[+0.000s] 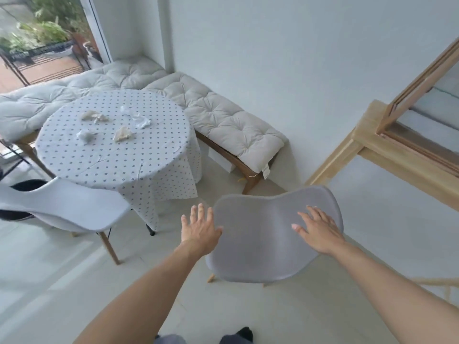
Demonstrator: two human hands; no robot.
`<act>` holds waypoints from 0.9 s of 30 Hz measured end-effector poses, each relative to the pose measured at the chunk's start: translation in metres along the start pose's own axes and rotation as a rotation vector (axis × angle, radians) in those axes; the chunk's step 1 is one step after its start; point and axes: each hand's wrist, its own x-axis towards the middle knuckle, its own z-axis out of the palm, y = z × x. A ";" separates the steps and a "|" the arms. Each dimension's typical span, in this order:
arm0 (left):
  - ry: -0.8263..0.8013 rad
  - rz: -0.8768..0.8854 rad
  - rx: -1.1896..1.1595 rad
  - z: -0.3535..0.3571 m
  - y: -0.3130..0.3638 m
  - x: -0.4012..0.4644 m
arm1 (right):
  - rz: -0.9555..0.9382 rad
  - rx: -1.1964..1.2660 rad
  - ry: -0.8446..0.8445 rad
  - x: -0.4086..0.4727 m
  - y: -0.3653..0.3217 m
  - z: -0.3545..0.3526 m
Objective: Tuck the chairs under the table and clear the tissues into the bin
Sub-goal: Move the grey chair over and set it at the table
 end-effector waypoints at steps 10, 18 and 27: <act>-0.053 -0.085 -0.187 0.056 0.145 0.024 | -0.242 -0.222 -0.042 0.095 0.109 -0.011; -0.169 -0.031 -0.443 0.110 0.302 0.071 | -0.364 -0.305 -0.054 0.176 0.167 0.004; -0.307 0.077 -0.555 0.126 0.412 0.109 | -0.673 -0.444 0.042 0.237 0.199 0.021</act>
